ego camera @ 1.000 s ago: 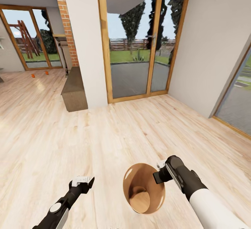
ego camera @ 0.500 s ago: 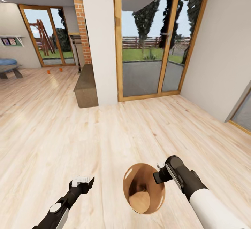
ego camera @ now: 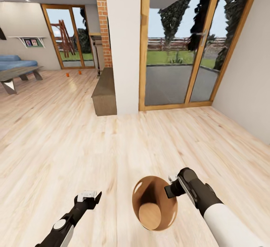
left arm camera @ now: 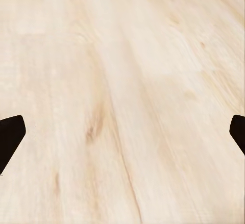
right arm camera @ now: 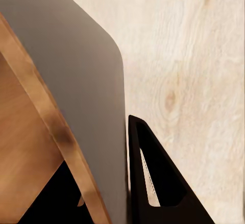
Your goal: Put the three can of soda from the living room inside the tash can in the kitchen.
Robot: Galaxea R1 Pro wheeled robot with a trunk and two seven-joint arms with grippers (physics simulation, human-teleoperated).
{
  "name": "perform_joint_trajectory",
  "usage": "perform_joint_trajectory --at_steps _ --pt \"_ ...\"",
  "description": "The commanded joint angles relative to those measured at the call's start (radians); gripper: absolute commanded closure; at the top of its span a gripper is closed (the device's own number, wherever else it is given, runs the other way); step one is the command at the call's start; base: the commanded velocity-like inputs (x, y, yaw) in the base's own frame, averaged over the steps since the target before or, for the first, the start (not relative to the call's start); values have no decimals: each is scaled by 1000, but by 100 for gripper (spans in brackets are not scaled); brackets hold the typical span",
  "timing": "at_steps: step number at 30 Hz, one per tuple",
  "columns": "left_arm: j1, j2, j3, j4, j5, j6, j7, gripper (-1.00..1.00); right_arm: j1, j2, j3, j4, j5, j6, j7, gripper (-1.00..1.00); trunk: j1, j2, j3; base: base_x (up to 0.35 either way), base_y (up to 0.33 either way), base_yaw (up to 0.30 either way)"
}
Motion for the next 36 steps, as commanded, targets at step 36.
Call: perform_joint_trajectory --at_steps 36 --pt "0 0 -1 3 -1 0 1 -100 0 2 -1 -5 -27 3 2 100 0 0 -5 323 0 194"
